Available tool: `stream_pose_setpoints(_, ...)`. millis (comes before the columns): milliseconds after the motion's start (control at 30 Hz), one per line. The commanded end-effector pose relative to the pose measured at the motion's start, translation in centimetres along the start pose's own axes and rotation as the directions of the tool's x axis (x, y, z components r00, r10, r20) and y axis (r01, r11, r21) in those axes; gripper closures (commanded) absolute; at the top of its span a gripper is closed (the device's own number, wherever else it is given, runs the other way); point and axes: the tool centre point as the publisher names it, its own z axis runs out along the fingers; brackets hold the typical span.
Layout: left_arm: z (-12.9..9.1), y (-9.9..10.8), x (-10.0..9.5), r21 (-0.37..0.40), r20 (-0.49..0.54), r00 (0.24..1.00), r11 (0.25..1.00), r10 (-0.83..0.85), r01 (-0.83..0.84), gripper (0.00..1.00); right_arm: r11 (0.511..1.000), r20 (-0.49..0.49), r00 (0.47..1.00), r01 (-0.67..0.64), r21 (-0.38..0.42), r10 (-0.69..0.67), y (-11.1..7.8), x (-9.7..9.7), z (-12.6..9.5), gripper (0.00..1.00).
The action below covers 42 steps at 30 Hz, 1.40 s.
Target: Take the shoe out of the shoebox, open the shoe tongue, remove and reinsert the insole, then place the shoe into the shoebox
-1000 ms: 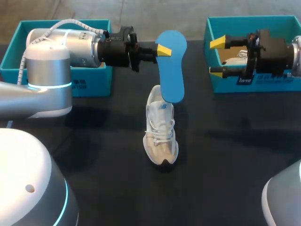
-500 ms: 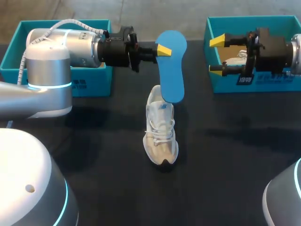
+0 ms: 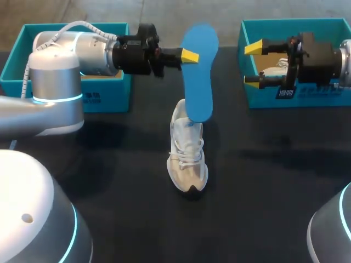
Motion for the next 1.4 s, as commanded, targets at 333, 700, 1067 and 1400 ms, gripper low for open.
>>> stream_pose_setpoints(333,-0.5,-0.4,-1.1,0.009,0.068,0.92,0.922,0.385,-0.387,1.0,1.0,0.001,1.0,0.0,-0.001,0.0,0.0,0.0,0.2,0.0)
stream_pose_setpoints(700,-0.5,-0.6,-1.9,-0.017,0.048,0.717,0.718,0.696,-0.696,1.0,1.0,0.001,1.0,0.0,-0.001,0.0,0.0,0.0,0.2,0.0)
stream_pose_setpoints(1067,-0.7,-1.5,-2.0,-0.023,0.085,0.435,0.438,0.896,-0.899,1.0,1.0,0.001,1.0,0.0,-0.001,0.0,0.0,0.0,0.2,0.0)
stream_pose_setpoints(1400,-1.4,-2.7,-1.6,-0.043,0.076,0.251,0.255,0.965,-0.966,1.0,1.0,0.001,1.0,0.0,-0.001,0.0,0.0,0.0,0.2,0.0)
